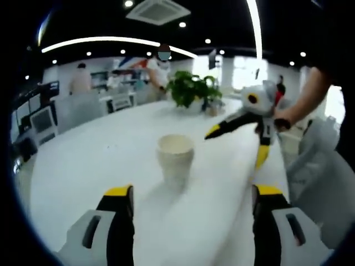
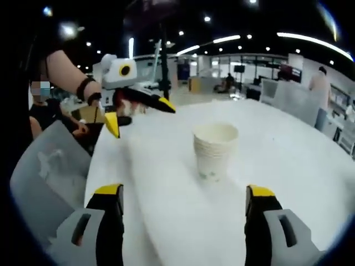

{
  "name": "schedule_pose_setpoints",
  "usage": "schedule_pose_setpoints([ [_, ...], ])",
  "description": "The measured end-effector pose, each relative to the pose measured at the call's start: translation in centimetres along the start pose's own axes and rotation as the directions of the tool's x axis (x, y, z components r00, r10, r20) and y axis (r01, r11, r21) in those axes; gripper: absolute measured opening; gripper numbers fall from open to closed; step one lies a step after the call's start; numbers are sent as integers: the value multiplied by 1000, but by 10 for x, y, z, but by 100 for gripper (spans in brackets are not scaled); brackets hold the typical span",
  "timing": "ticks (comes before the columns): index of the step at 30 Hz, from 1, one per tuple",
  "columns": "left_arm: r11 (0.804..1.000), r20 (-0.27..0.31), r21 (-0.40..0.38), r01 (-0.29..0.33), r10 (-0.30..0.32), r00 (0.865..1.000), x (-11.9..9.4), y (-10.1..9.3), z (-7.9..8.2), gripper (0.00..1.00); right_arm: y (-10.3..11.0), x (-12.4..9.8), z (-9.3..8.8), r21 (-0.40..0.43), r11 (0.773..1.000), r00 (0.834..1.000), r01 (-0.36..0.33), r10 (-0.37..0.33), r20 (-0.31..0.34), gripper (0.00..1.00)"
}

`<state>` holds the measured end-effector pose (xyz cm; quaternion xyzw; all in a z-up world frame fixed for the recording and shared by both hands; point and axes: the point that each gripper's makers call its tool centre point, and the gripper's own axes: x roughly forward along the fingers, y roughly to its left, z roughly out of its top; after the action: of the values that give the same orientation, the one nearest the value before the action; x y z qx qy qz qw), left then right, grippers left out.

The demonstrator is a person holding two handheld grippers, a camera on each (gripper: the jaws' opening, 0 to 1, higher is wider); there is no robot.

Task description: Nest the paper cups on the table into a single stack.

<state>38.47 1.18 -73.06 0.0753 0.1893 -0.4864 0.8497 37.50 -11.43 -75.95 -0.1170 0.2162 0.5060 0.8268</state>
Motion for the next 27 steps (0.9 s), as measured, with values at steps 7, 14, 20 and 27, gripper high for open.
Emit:
schedule_pose_setpoints([
  [7, 1000, -5, -15, -20, 19, 1000, -18, -16, 5, 94, 9, -31, 5, 17, 999, 999, 38, -38, 5, 91],
  [14, 997, 5, -53, -59, 59, 998, -37, -36, 8, 99, 20, -55, 12, 34, 997, 997, 69, -70, 27, 95],
  [20, 991, 52, -97, -93, 98, 994, -58, -46, 18, 99, 32, -72, 22, 54, 995, 996, 83, -85, 37, 100],
  [27, 981, 109, -110, -160, 172, 979, -84, -47, 35, 99, 54, -86, 32, -45, 996, 997, 72, -71, 9, 100],
])
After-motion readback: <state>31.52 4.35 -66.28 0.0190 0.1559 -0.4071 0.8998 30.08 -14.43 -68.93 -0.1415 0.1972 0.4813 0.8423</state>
